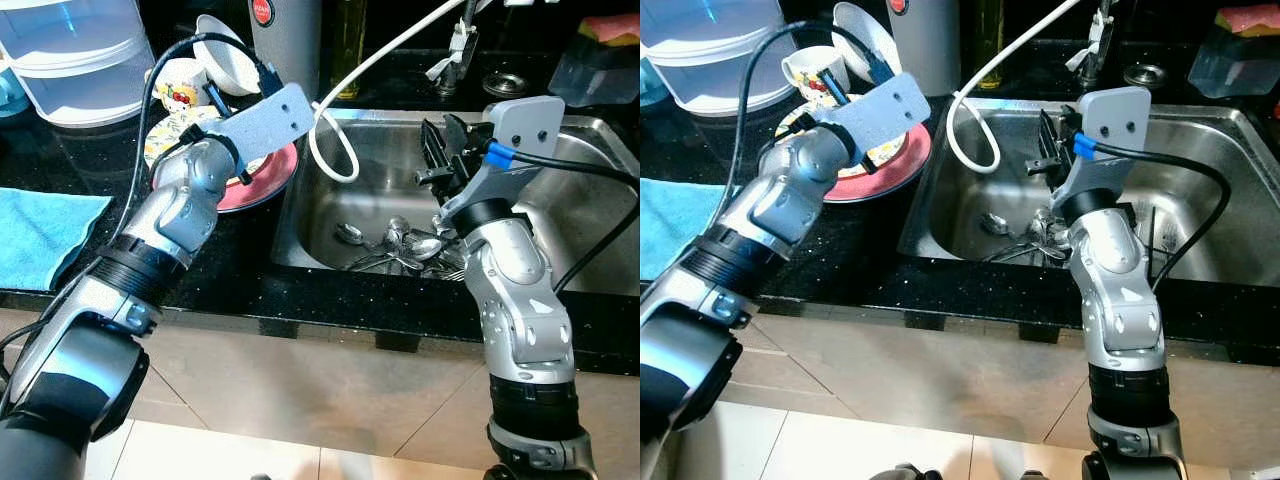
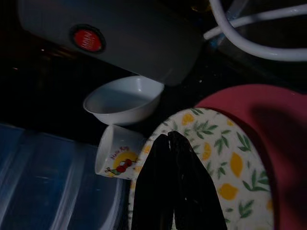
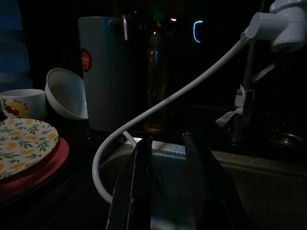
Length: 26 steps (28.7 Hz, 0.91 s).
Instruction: Kitchen organization
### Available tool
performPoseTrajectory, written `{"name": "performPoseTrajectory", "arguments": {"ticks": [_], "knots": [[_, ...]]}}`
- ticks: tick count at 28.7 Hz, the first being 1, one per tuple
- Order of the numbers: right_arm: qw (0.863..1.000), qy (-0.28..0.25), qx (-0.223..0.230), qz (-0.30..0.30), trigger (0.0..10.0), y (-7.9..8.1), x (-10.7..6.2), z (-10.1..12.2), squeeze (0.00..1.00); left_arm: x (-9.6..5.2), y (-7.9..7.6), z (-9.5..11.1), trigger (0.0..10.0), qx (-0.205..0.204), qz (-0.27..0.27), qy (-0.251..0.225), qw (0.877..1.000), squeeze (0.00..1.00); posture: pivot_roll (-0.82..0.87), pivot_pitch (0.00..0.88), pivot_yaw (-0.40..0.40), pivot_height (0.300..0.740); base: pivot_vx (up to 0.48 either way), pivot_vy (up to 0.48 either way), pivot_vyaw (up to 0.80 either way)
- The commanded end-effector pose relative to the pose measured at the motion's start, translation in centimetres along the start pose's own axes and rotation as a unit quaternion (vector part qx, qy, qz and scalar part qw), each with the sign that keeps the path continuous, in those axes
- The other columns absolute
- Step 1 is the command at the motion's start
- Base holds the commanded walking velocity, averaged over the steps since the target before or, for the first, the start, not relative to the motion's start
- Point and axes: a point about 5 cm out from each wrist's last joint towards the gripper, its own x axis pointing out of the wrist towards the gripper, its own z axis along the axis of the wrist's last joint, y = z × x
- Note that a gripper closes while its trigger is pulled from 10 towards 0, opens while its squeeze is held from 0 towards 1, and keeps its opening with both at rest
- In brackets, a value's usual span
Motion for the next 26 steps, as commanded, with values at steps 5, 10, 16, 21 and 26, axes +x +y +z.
{"name": "performPoseTrajectory", "arguments": {"ticks": [5, 10, 16, 21, 26], "knots": [[1.0, -0.007, 0.003, 0.007, 10.0, 0.4, 0.1, 0.1, 0.0, -0.2, -2.7, -2.1, 10.0, -0.051, -0.092, 0.061, 0.993, 1.0, 0.06, 0.11, 0.069, 0.74, 0.0, 0.0, 0.0], [1.0, -0.007, 0.002, 0.007, 10.0, 0.4, 0.1, 0.2, 0.0, -0.2, -2.8, -2.8, 10.0, -0.075, -0.113, 0.089, 0.987, 1.0, 0.06, 0.105, 0.071, 0.74, 0.0, 0.0, 0.0], [1.0, -0.008, 0.003, 0.007, 10.0, 0.4, 0.1, 0.2, 0.0, -0.2, -2.4, -3.3, 10.0, -0.095, -0.134, 0.119, 0.979, 0.0, 0.06, 0.105, 0.07, 0.74, 0.0, 0.0, 0.0], [1.0, -0.008, 0.003, 0.007, 10.0, 0.3, 0.1, 0.2, 0.0, -0.5, -2.2, -3.5, 10.0, -0.092, -0.15, 0.127, 0.976, 0.0, 0.06, 0.108, 0.07, 0.74, 0.0, 0.0, 0.0], [1.0, -0.007, 0.003, 0.006, 10.0, 0.3, 0.1, 0.1, 0.0, -0.8, -1.9, -4.4, 10.0, -0.03, -0.141, 0.148, 0.978, 0.0, 0.06, 0.113, 0.071, 0.74, 0.0, 0.0, 0.0]]}}
